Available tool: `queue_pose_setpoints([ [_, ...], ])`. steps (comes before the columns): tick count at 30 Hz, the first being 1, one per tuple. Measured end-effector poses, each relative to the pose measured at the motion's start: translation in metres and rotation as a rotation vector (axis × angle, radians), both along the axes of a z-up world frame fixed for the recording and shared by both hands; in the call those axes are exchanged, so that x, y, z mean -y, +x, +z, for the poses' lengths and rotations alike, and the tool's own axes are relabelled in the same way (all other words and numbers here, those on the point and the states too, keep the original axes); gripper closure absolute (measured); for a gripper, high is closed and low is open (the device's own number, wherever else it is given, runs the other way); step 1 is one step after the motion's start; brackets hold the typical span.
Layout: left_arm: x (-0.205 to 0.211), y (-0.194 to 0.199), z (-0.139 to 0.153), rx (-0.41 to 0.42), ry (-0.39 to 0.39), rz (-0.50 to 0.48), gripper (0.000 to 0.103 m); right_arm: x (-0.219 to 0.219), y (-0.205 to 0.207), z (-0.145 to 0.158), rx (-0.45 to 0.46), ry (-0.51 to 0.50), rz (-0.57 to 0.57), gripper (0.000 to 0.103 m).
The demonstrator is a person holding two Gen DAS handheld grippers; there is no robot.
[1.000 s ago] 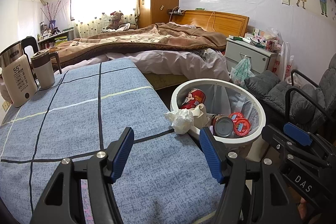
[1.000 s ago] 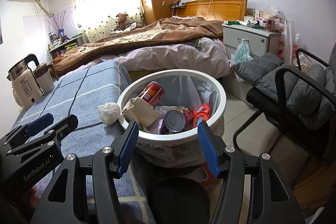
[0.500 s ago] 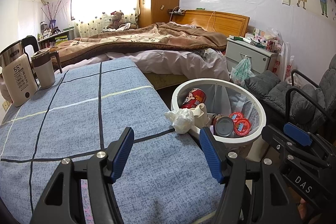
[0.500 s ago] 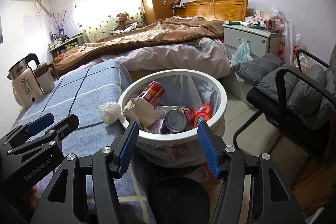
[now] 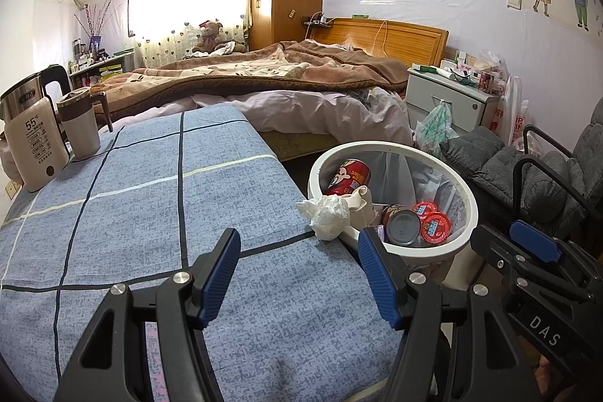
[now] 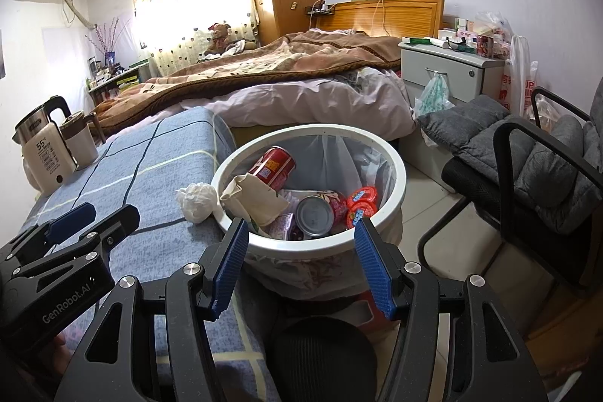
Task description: Collect trash
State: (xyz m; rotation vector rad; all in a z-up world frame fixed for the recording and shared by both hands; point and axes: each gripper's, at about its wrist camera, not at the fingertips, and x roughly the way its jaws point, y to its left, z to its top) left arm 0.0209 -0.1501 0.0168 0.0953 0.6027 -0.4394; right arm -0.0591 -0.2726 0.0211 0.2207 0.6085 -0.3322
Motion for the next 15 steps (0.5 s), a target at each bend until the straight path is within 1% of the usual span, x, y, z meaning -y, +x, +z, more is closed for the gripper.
queue_pose_setpoints([
  [15,-0.0015,0.0005,-0.0018,-0.009,-0.005,0.002,0.036,-0.0001,0.0001,-0.0002,-0.001,0.0,0.0,0.044],
])
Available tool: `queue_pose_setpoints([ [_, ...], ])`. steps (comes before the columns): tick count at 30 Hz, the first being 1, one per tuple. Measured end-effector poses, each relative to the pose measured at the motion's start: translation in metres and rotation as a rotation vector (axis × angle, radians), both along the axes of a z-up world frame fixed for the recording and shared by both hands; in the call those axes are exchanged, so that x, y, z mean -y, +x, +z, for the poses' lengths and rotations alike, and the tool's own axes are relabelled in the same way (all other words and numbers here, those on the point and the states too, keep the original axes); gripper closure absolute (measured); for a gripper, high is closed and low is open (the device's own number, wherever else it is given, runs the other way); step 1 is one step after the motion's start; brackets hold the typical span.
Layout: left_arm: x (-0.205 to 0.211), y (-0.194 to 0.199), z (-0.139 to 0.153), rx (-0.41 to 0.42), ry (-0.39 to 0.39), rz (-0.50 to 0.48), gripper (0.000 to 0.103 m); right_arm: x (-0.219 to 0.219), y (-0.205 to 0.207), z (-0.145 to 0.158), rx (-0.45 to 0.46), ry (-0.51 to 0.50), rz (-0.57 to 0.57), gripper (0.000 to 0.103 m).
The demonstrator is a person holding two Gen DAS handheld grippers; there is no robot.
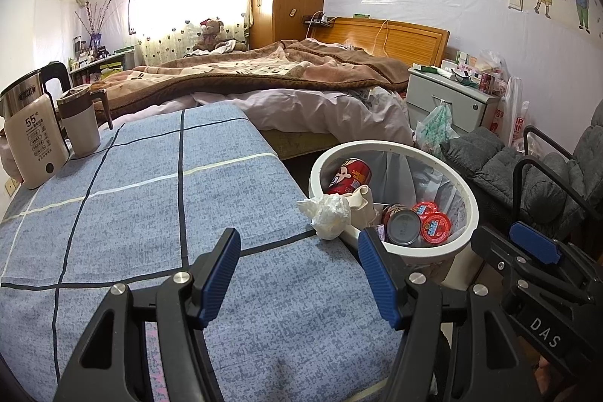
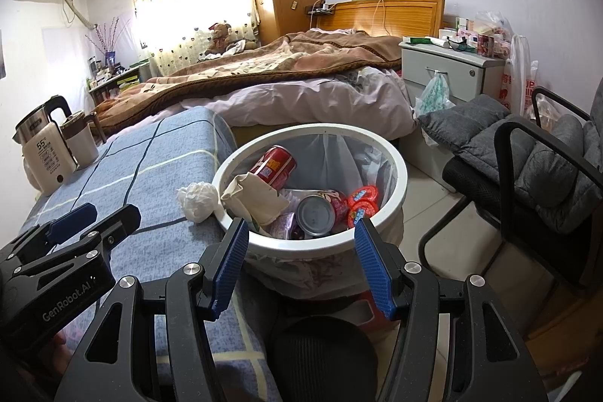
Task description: Collect trash
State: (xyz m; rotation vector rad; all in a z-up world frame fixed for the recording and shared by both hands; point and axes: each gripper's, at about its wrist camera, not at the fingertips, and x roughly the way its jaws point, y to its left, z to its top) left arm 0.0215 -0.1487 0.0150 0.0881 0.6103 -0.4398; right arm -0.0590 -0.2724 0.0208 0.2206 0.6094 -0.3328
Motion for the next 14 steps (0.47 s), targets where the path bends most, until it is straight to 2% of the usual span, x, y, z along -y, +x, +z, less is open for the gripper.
queue_pose_setpoints([
  [14,-0.0011,0.0009,-0.0007,-0.007,0.0,0.004,0.036,-0.0004,0.0001,0.0002,0.0,0.001,0.0,0.044],
])
